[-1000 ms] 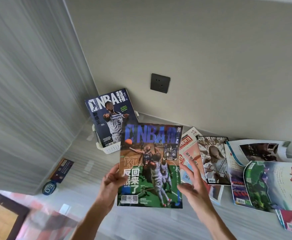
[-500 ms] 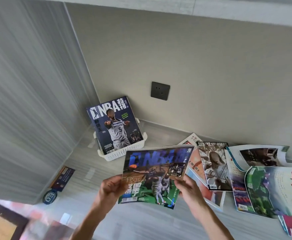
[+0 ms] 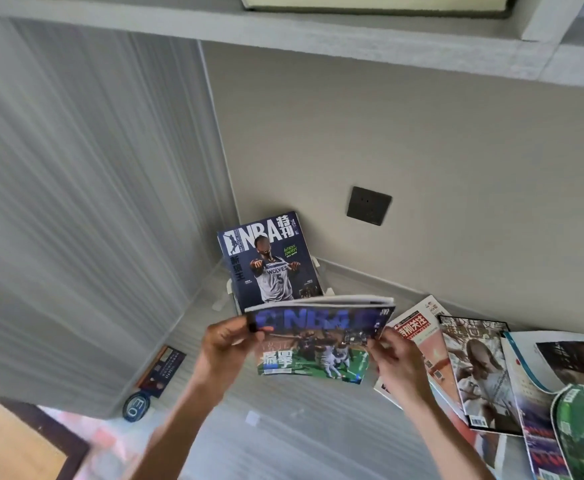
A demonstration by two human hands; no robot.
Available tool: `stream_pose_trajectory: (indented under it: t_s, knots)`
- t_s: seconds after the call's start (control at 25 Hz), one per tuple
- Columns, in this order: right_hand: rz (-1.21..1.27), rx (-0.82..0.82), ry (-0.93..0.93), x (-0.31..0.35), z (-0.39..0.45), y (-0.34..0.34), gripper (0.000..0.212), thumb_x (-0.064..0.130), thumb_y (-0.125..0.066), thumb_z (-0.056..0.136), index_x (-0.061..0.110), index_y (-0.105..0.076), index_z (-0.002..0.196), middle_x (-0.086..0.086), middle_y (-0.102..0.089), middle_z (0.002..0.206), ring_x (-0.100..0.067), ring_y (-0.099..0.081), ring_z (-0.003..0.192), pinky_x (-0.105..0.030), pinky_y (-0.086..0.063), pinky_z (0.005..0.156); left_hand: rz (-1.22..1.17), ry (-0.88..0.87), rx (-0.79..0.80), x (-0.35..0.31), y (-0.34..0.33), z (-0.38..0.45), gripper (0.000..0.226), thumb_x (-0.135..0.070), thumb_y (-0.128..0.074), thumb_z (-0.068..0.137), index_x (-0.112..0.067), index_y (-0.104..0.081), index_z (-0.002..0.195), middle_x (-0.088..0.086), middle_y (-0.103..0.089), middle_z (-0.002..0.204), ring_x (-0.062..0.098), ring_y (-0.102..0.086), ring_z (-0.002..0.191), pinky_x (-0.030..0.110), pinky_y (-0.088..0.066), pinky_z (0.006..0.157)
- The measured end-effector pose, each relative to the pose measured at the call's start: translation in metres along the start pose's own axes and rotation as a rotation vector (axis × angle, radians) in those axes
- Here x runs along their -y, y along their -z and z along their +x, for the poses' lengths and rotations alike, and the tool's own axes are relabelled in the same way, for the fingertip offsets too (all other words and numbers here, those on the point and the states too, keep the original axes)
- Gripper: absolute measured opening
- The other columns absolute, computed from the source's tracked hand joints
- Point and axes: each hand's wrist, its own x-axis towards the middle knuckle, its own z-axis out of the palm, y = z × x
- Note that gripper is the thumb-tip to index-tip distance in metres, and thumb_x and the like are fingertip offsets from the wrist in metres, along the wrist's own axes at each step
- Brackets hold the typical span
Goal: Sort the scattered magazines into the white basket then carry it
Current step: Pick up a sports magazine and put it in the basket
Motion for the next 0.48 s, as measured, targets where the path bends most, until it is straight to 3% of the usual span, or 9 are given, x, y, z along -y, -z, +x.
stream_pose_trajectory:
  t_s: [0.08, 0.24, 0.4, 0.48]
  knots:
    - [0.142, -0.047, 0.010, 0.044, 0.037, -0.018, 0.018, 0.010, -0.062, 0.093, 0.020, -0.066, 0.079, -0.003, -0.073, 0.073, -0.010, -0.073, 0.070, -0.033, -0.054, 0.062, -0.080, -0.082, -0.070, -0.026, 0.021, 0.043, 0.034, 0.015, -0.065, 0.080, -0.009, -0.076, 0.101, 0.005, -0.078, 0.096, 0.018, -0.074, 0.086, 0.028, -0.058, 0.080]
    - [0.152, -0.071, -0.003, 0.099, 0.108, -0.070, 0.016, 0.012, -0.061, 0.094, 0.015, -0.066, 0.079, -0.004, -0.073, 0.081, -0.016, -0.067, 0.070, -0.037, -0.055, 0.066, -0.179, -0.054, -0.197, -0.049, 0.044, 0.108, 0.036, 0.021, -0.056, 0.083, 0.012, -0.060, 0.117, -0.006, -0.078, 0.079, 0.010, -0.073, 0.076, 0.027, -0.060, 0.079]
    - [0.175, -0.099, -0.046, 0.104, 0.147, -0.116, 0.017, 0.012, -0.055, 0.096, 0.019, -0.065, 0.084, -0.001, -0.065, 0.079, -0.006, -0.049, 0.054, -0.015, -0.039, 0.041, -0.246, 0.105, -0.269, -0.042, 0.055, 0.141, 0.034, 0.016, -0.056, 0.087, 0.012, -0.059, 0.120, 0.023, -0.072, 0.107, 0.033, -0.069, 0.097, 0.036, -0.058, 0.086]
    - [0.187, -0.119, -0.035, 0.106, 0.160, -0.124, 0.020, 0.014, -0.052, 0.098, 0.023, -0.061, 0.083, 0.003, -0.063, 0.078, -0.005, -0.050, 0.055, -0.014, -0.039, 0.043, -0.221, 0.109, -0.268, -0.041, 0.056, 0.151, 0.033, 0.013, -0.057, 0.088, 0.007, -0.061, 0.120, 0.018, -0.072, 0.108, 0.032, -0.068, 0.099, 0.037, -0.059, 0.085]
